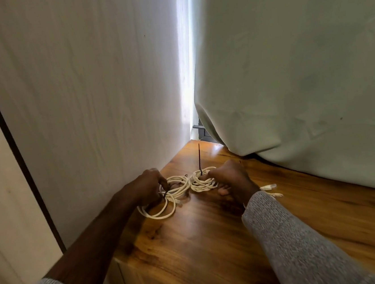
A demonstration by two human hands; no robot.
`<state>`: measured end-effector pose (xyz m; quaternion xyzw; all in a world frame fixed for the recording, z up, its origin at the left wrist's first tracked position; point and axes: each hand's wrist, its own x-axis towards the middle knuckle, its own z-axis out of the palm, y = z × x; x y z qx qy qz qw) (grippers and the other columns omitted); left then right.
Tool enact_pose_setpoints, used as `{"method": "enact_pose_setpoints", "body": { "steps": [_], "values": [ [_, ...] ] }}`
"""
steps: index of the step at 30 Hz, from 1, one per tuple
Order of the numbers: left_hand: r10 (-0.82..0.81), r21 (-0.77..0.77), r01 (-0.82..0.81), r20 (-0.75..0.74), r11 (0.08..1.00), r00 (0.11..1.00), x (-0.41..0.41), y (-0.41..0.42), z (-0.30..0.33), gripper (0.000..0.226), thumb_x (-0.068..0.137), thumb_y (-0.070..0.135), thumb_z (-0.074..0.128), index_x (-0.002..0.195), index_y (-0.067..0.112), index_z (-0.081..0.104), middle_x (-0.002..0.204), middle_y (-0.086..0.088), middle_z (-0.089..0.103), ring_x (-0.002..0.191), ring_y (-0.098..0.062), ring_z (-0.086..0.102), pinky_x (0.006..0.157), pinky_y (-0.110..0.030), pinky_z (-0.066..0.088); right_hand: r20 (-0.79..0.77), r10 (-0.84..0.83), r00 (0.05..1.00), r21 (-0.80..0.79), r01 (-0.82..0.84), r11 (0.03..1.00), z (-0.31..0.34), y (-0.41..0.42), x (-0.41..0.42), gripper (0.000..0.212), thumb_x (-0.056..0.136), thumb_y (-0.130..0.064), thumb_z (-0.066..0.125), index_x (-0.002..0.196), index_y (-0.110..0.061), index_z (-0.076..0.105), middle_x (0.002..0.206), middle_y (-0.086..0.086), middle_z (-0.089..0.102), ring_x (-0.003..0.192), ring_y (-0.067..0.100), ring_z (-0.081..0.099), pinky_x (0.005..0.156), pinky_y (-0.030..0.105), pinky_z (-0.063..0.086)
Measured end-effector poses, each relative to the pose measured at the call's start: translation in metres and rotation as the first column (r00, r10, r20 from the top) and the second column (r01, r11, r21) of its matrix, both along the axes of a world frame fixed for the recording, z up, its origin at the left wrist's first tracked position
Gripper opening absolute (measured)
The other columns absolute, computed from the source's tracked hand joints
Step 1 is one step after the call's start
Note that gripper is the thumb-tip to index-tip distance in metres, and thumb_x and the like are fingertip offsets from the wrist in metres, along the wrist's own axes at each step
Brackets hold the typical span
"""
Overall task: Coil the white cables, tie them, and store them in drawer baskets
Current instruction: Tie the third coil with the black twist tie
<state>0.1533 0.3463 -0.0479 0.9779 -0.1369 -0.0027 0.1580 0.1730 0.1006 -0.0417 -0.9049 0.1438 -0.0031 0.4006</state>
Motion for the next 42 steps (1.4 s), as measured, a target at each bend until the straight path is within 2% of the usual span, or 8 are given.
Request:
{"method": "enact_pose_setpoints", "body": {
  "steps": [4, 7, 14, 26, 32, 36, 39, 42],
  "values": [
    [0.031, -0.039, -0.029, 0.046, 0.999, 0.998, -0.004, 0.000, -0.004, 0.024, 0.068, 0.018, 0.087, 0.081, 0.030, 0.071, 0.115, -0.001, 0.058, 0.094, -0.020, 0.063, 0.080, -0.040, 0.059, -0.061, 0.027, 0.998, -0.017, -0.028, 0.999, 0.003, -0.007, 0.002, 0.032, 0.080, -0.034, 0.080, 0.090, -0.006, 0.068, 0.080, 0.009, 0.073, 0.062, 0.016, 0.068, 0.047, 0.024, 0.052],
    [0.039, 0.029, -0.041, 0.057, 0.999, 0.998, -0.007, -0.003, -0.004, 0.025, 0.070, 0.024, 0.086, 0.092, 0.027, 0.076, 0.127, 0.004, 0.051, 0.103, -0.018, 0.060, 0.084, -0.038, 0.057, -0.052, 0.006, 0.999, -0.005, -0.006, 1.000, 0.002, -0.011, 0.004, 0.027, 0.077, -0.023, 0.081, 0.090, -0.004, 0.067, 0.084, 0.012, 0.073, 0.066, 0.020, 0.071, 0.061, 0.032, 0.063],
    [0.037, 0.021, -0.038, 0.052, 0.999, 0.998, -0.007, -0.004, -0.005, 0.032, 0.072, 0.024, 0.087, 0.103, 0.022, 0.078, 0.145, 0.002, 0.046, 0.119, -0.019, 0.055, 0.092, -0.036, 0.052, 0.001, -0.042, 0.999, 0.086, 0.042, 0.995, -0.004, -0.002, 0.004, 0.028, 0.069, -0.008, 0.086, 0.089, 0.000, 0.068, 0.082, 0.013, 0.072, 0.062, 0.024, 0.074, 0.061, 0.041, 0.064],
    [-0.013, -0.030, 0.020, 0.196, 0.999, 0.981, -0.010, -0.002, -0.017, 0.029, 0.082, 0.027, 0.079, 0.110, 0.020, 0.075, 0.128, 0.002, 0.053, 0.098, -0.016, 0.061, 0.082, -0.038, 0.056, 0.183, -0.066, 0.981, 0.074, 0.054, 0.996, 0.014, -0.014, -0.013, 0.032, 0.065, -0.026, 0.089, 0.082, -0.005, 0.071, 0.071, 0.006, 0.073, 0.061, 0.019, 0.073, 0.063, 0.042, 0.064],
    [-0.019, -0.037, 0.029, 0.242, 0.999, 0.970, -0.020, -0.017, -0.002, 0.022, 0.085, 0.026, 0.076, 0.107, 0.022, 0.076, 0.129, 0.005, 0.053, 0.099, -0.017, 0.063, 0.081, -0.039, 0.056, 0.205, -0.092, 0.975, 0.107, 0.071, 0.992, 0.031, -0.033, -0.028, 0.026, 0.070, -0.018, 0.087, 0.082, -0.003, 0.071, 0.067, 0.007, 0.072, 0.055, 0.017, 0.073, 0.064, 0.041, 0.065],
    [-0.040, -0.027, 0.050, 0.297, 0.998, 0.954, -0.027, -0.038, 0.016, 0.023, 0.088, 0.031, 0.074, 0.110, 0.022, 0.075, 0.129, 0.009, 0.051, 0.095, -0.014, 0.061, 0.070, -0.032, 0.050, 0.222, -0.144, 0.964, 0.126, 0.118, 0.985, 0.045, -0.060, -0.044, 0.030, 0.067, -0.022, 0.088, 0.085, -0.004, 0.073, 0.068, 0.007, 0.073, 0.053, 0.017, 0.072, 0.062, 0.038, 0.064],
    [-0.073, -0.010, 0.081, 0.324, 0.997, 0.943, -0.031, -0.066, 0.027, 0.025, 0.089, 0.036, 0.072, 0.111, 0.025, 0.074, 0.129, 0.012, 0.049, 0.098, -0.014, 0.060, 0.066, -0.028, 0.039, 0.257, -0.200, 0.945, 0.118, 0.175, 0.978, 0.057, -0.091, -0.064, 0.026, 0.062, -0.024, 0.090, 0.074, -0.008, 0.074, 0.064, 0.005, 0.073, 0.054, 0.018, 0.072, 0.063, 0.034, 0.063],
    [-0.162, -0.006, 0.176, 0.359, 0.984, 0.919, -0.036, -0.107, 0.033, 0.024, 0.089, 0.035, 0.071, 0.111, 0.025, 0.073, 0.129, 0.014, 0.049, 0.101, -0.015, 0.061, 0.069, -0.031, 0.044, 0.279, -0.256, 0.926, 0.093, 0.239, 0.966, 0.067, -0.132, -0.094, 0.025, 0.062, -0.025, 0.089, 0.069, -0.007, 0.074, 0.060, 0.005, 0.072, 0.055, 0.018, 0.071, 0.063, 0.032, 0.061]
  ]
}}
